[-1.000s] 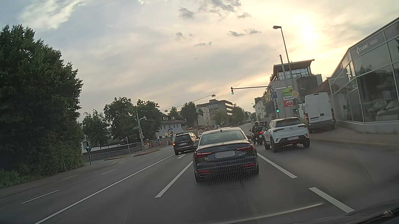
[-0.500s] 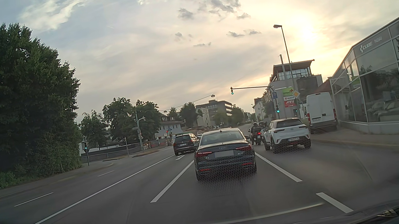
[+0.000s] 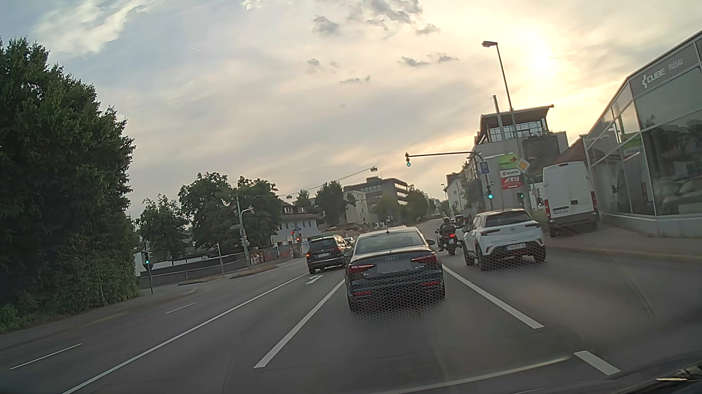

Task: Follow the waypoints while adhering to traffic rules and regulations

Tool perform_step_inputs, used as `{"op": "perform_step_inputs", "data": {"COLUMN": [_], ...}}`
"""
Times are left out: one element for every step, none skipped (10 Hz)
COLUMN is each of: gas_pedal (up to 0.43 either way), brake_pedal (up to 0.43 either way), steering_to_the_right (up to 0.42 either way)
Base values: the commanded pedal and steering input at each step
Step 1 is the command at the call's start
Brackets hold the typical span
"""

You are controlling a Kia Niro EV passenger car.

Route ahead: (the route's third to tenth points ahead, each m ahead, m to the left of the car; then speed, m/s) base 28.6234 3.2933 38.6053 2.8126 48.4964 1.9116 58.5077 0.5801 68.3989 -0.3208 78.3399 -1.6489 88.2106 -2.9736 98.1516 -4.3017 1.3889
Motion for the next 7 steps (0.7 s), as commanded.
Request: {"op": "perform_step_inputs", "data": {"gas_pedal": [0.000,0.000,0.000,0.000,0.000,0.000,0.000], "brake_pedal": [0.000,0.000,0.000,0.000,0.000,0.000,0.000], "steering_to_the_right": [0.007,0.006,0.006,0.006,0.006,0.005,0.005]}}
